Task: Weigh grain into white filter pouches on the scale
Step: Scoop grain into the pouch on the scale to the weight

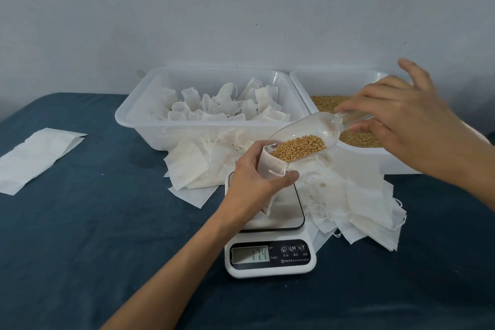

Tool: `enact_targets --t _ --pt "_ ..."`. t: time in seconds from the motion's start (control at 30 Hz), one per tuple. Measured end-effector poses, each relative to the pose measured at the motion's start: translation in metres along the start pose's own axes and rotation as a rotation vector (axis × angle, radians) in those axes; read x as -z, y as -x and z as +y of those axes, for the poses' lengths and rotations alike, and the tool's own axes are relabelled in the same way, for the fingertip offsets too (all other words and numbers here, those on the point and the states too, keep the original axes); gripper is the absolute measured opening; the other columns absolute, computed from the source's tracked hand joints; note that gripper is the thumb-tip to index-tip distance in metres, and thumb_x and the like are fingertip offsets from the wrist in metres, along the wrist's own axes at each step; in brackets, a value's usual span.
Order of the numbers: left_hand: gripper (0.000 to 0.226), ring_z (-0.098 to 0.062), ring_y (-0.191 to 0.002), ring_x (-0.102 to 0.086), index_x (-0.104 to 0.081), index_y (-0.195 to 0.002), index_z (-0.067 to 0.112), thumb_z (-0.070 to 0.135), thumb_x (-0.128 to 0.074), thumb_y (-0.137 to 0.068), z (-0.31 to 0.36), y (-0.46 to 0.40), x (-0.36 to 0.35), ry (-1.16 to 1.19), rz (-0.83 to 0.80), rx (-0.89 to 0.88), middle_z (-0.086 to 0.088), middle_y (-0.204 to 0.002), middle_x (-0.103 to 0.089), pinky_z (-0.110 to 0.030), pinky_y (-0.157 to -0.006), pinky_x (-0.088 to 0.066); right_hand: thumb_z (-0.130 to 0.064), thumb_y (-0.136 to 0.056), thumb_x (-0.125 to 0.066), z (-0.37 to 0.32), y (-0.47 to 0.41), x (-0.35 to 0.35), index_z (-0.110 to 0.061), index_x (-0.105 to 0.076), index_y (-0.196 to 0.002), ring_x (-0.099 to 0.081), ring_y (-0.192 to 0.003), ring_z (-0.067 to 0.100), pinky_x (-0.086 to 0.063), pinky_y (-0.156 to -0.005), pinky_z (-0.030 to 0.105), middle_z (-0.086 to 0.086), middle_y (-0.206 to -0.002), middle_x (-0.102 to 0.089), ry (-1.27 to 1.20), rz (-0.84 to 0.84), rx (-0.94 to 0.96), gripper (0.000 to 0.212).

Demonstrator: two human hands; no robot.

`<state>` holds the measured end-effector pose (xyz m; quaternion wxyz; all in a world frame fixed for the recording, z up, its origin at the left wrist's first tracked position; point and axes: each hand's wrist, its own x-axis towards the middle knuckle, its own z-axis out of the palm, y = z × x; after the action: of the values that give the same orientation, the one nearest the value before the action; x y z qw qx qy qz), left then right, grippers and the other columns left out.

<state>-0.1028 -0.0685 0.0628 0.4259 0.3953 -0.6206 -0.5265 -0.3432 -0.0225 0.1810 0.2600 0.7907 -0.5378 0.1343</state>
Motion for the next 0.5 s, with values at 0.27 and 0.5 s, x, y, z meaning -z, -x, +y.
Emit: enact_targets --t 0.27,0.5 --pt "0.057 -0.028 -0.115 -0.067 -0.065 -0.122 0.042 0.038 -0.086 -0.069 -0.0014 -0.0001 0.0000 -0.001 0.003 -0.006 -0.005 -0.128 -0.069 -0.055 -0.103 -0.054 -0.030 -0.099 -0.051 0.0015 0.0020 -0.0010 -0.016 -0.073 -0.114 -0.063 -0.101 0.036 -0.017 -0.118 0.063 0.003 -0.100 -0.069 0.006 0.002 -0.008 0.031" --pt "0.053 -0.027 -0.113 -0.068 -0.066 -0.120 0.042 0.036 -0.086 -0.071 -0.0010 -0.0004 0.0010 0.001 0.001 -0.010 -0.002 -0.128 -0.069 -0.055 -0.102 -0.054 -0.029 -0.104 -0.050 0.0025 0.0023 -0.0024 -0.016 -0.073 -0.114 -0.064 -0.100 0.036 -0.017 -0.118 0.063 0.004 -0.099 -0.070 0.017 0.006 0.008 0.029"
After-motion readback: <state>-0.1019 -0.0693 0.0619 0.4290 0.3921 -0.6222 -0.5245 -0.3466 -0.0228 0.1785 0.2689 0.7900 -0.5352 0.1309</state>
